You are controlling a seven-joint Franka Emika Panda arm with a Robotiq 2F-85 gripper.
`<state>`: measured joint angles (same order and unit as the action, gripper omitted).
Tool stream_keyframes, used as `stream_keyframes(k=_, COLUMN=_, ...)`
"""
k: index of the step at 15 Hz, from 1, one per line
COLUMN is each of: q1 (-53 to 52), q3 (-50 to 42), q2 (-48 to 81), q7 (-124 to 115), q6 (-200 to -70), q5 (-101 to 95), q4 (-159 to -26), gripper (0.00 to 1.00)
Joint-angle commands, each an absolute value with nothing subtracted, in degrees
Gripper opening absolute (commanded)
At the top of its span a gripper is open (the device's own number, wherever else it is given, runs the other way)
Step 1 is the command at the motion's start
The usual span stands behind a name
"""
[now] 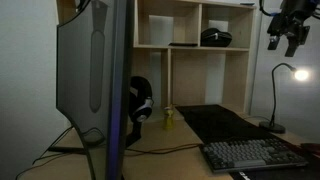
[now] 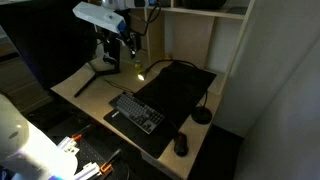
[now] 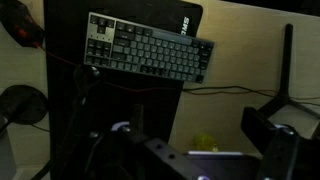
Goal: Turn the lamp on and off
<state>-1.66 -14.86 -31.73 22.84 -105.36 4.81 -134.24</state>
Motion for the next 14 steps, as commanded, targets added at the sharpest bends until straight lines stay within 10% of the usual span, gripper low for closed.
stream_keyframes(k=1, q1=-0.3, q3=-13.8, q2=-31.5, q7=23.4, q6=-105.1, q5=5.4, q4=-134.1, gripper=1.00)
stream_keyframes(k=14, q1=3.0, q3=-7.8, q2=-14.7, q7=-4.5, q6=-130.5, q5=10.0, q4=-133.7, gripper=1.00)
